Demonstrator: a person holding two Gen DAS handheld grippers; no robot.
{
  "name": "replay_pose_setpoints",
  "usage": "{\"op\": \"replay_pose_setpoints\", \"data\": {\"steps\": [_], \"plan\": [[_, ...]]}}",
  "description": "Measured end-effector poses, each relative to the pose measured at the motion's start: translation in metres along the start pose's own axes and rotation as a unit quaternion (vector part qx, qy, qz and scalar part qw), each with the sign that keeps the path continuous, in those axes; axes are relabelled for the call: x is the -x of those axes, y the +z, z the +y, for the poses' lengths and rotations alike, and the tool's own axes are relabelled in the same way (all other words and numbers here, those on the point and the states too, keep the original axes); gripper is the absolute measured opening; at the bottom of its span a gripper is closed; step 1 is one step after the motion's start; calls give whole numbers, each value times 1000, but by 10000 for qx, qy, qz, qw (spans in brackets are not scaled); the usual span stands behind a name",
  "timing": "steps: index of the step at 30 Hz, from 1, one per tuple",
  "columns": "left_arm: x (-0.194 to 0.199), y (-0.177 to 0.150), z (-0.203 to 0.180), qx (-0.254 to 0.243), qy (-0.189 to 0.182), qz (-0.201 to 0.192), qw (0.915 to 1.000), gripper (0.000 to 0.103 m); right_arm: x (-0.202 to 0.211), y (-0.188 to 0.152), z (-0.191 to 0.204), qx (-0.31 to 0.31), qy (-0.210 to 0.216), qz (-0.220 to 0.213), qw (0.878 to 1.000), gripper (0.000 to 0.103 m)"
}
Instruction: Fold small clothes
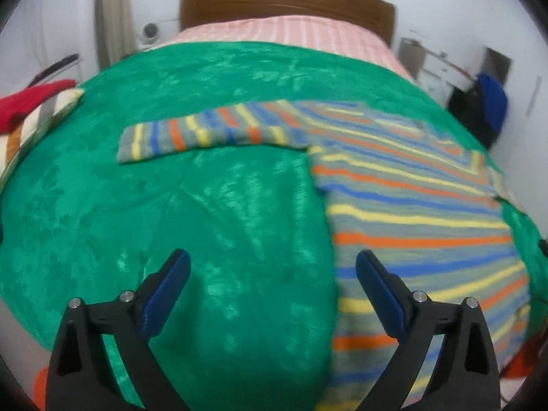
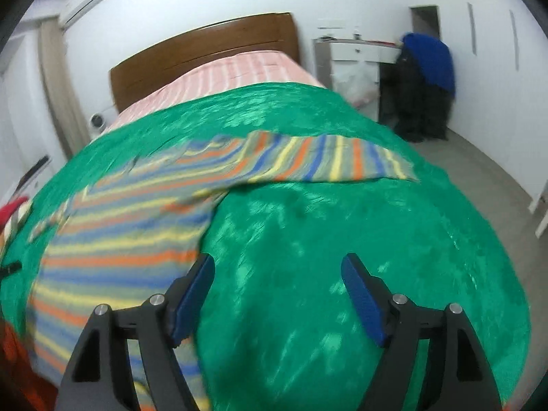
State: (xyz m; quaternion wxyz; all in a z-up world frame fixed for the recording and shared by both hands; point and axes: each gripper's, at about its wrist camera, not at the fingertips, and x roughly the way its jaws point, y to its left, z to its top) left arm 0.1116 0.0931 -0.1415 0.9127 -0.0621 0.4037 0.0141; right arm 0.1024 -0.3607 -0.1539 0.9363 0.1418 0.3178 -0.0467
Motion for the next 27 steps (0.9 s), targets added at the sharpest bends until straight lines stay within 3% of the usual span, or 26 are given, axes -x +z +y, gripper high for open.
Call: {"op": "replay_pose_setpoints", "data": {"steps": [3, 8, 11, 15, 18, 22, 24, 27], "plan": [[-10, -8, 12, 282, -211, 221, 9991, 97, -7, -5, -5, -297, 37, 154, 9994, 76], [-8, -18, 12, 21, -136, 197, 9997, 97, -11, -19, -6, -272, 150, 364, 9989, 76], [-4, -13, 10, 140, -341, 168, 9992, 97, -11, -18, -7, -336, 238, 315, 9987, 76], [0, -2, -2, -127, -474, 154, 9987, 97, -14, -20, 2, -135, 396, 377, 9984, 76], [-3, 39, -13, -439, -891, 263, 9947, 97, -18, -13, 7, -85, 640, 516, 9966, 76], [-30, 127, -38, -871, -1403, 422, 9854, 98, -33, 43, 25, 486, 1111, 568, 9910, 76], [-65, 167, -56, -1155, -1408, 629, 9813, 97, -49, 90, 46, 1032, 1337, 479, 9845, 76], [-123, 210, -77, -1382, -1258, 885, 9784, 97, -98, 151, 79, 1690, 1762, 784, 9666, 76]]}}
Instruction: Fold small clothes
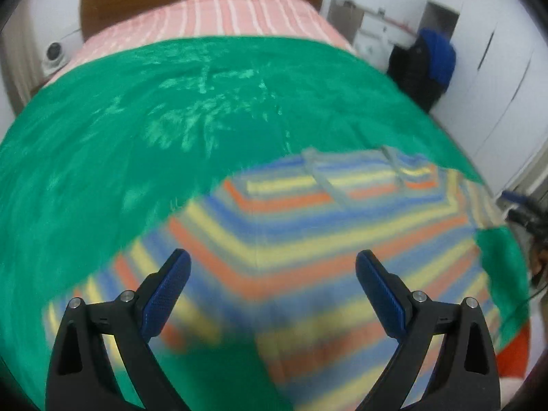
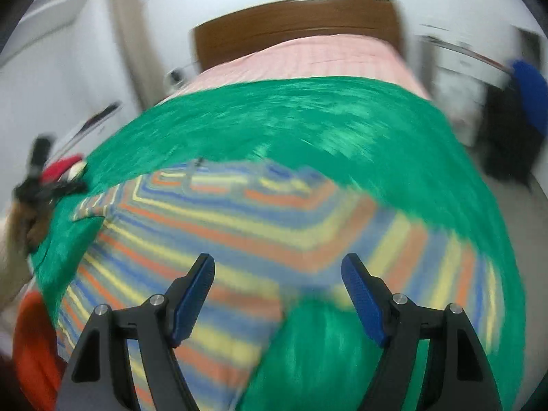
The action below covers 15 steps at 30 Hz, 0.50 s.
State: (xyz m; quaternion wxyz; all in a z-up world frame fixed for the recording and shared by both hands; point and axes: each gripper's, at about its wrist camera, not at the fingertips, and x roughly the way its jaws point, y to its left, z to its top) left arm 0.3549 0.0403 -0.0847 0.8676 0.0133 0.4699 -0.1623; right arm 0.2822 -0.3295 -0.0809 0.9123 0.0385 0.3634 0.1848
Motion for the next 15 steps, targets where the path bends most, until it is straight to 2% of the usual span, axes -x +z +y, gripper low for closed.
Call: {"op": "replay_pose_setpoints", "data": {"steps": [3, 7, 10, 12, 13, 14, 15], "plan": [[-60, 43, 0, -250, 156, 309, 9991, 92, -66, 52, -12, 464, 164, 638, 9968, 76], [-109, 58, -6, -611, 345, 540, 9961, 91, -155, 97, -30, 545, 224, 1411, 9882, 76], [-139, 61, -4, -850, 495, 846, 9915, 91, -195, 110, -27, 677, 292, 1612, 9842, 76], [-149, 58, -2, -935, 417, 1003, 9897, 91, -219, 115, -22, 726, 446, 1749, 9809, 75], [-150, 56, -1, -914, 347, 964, 9905, 88, -236, 111, -17, 754, 519, 2021, 9751, 67], [-149, 55, 0, -848, 252, 891, 9921, 50, -246, 110, -13, 861, 446, 2177, 9712, 54], [-146, 56, 0, -806, 253, 788, 9933, 6, -250, 109, -8, 1009, 382, 2209, 9693, 42]]}}
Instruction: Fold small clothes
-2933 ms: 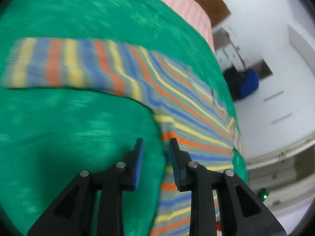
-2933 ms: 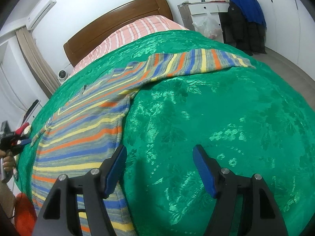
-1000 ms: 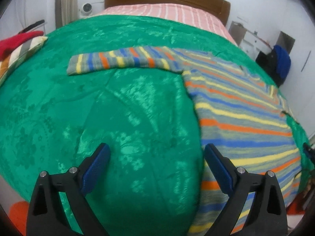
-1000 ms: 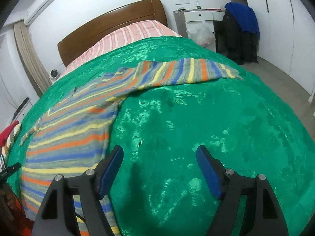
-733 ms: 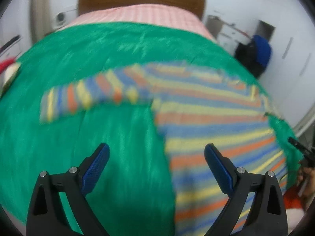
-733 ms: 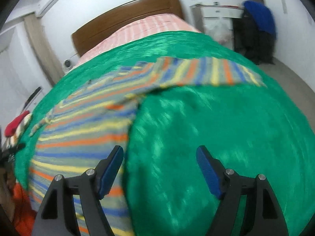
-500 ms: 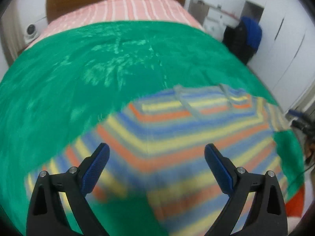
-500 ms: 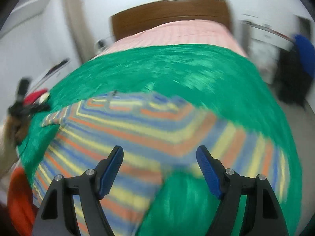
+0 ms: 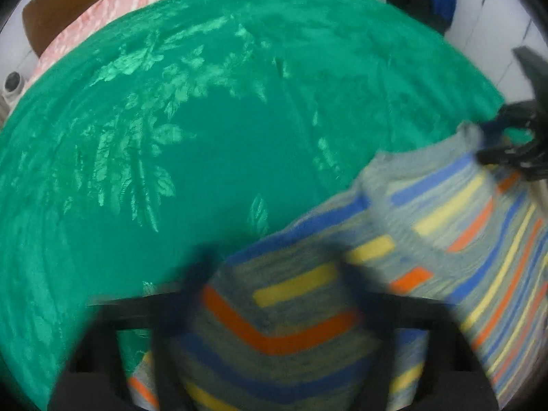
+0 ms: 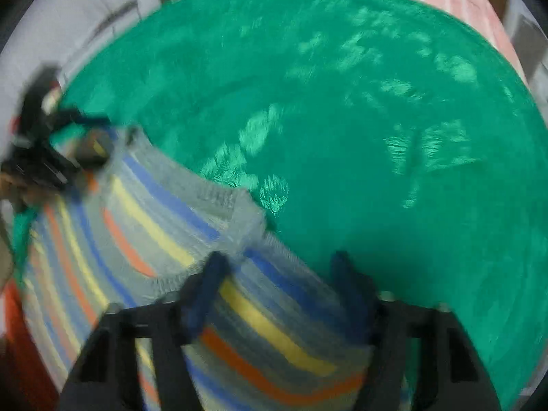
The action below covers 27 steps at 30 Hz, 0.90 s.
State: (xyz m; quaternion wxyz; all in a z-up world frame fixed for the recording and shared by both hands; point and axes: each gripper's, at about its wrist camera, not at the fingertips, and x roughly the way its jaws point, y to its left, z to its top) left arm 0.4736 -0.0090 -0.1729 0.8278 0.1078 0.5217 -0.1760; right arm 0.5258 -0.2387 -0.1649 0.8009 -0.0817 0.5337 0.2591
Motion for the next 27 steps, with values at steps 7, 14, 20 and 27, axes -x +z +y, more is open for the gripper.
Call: {"op": "replay_pose_setpoints", "data": {"steps": [7, 14, 20, 27], "plan": [[10, 13, 0, 269, 916, -598, 9936, 4, 25, 24, 54, 1134, -1775, -602, 9757, 5], [2, 5, -9, 455, 1212, -587, 9898, 23, -10, 8, 34, 524, -1708, -528, 9825, 13], [105, -40, -14, 1119, 1035, -1381, 9786, 91, 68, -29, 24, -403, -1414, -1317, 9803, 69], [201, -131, -65, 1264, 1272, -1782, 9675, 98, 153, -175, 55, -1246, -1276, -2095, 9614, 80]]}}
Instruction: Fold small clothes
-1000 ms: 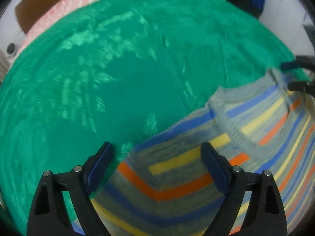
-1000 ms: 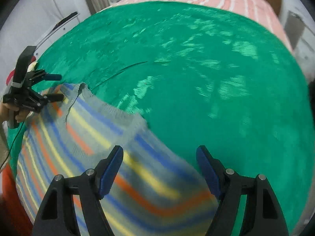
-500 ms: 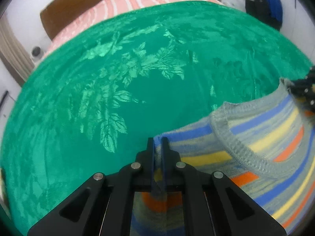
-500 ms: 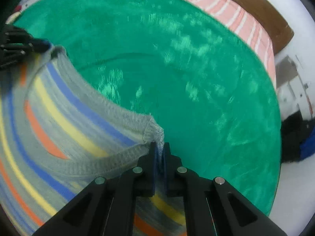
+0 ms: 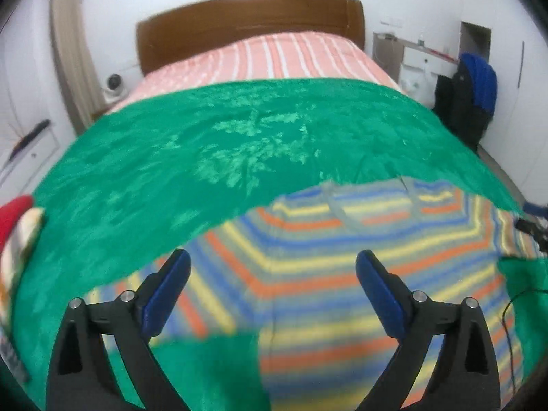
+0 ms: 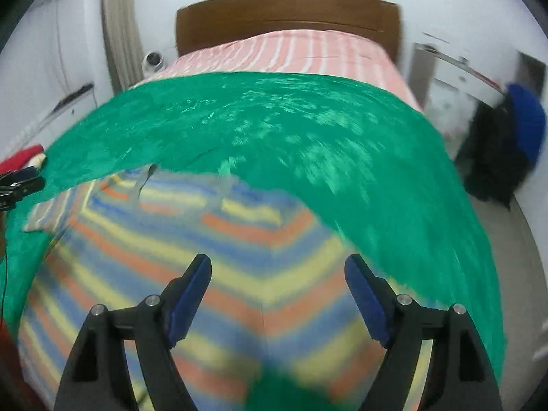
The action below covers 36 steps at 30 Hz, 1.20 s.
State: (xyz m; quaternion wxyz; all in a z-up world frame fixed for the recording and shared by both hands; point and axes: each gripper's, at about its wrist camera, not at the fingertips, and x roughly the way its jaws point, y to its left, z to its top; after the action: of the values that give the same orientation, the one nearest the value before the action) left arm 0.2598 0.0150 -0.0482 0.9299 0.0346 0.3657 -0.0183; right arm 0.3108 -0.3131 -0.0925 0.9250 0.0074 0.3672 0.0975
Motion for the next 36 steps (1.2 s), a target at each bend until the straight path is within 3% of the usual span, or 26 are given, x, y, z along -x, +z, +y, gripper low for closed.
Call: {"op": "replay_pose_setpoints", "data": {"steps": [2, 6, 11, 15, 19, 24, 26, 28, 31, 36], "plan": [[32, -20, -1, 170, 130, -95, 9997, 98, 27, -34, -3, -172, -95, -58, 9998, 80], [57, -42, -5, 361, 258, -95, 9990, 98, 70, -89, -7, -661, -306, -218, 9971, 82], [69, -64, -11, 326, 245, -188, 9990, 98, 94, -131, 2, -1005, -447, -312, 9934, 95], [59, -89, 1, 339, 172, -225, 9990, 100, 96, -153, 15, -869, -789, -464, 9920, 99], [31, -124, 46, 823, 273, 7, 9962, 100, 92, -178, 15, -839, -1244, -591, 9869, 99], [6, -154, 97, 1434, 677, -21, 9873, 100, 92, -189, 0, -1063, -1412, -561, 9827, 99], [-4, -153, 108, 1537, 570, 30, 9865, 100, 93, -188, -3, -1068, -1549, -722, 9795, 100], [-21, -146, 119, 1526, 457, 197, 9870, 101, 90, -188, -7, -1122, -1592, -751, 9780, 101], [-52, -145, 129, 1409, 410, 584, 9875, 103, 64, -195, -21, -1381, -1452, -313, 9792, 102], [-48, -149, 122, 1263, 708, 426, 9885, 103, 57, -197, -29, -1522, -1396, -290, 9780, 102]]}}
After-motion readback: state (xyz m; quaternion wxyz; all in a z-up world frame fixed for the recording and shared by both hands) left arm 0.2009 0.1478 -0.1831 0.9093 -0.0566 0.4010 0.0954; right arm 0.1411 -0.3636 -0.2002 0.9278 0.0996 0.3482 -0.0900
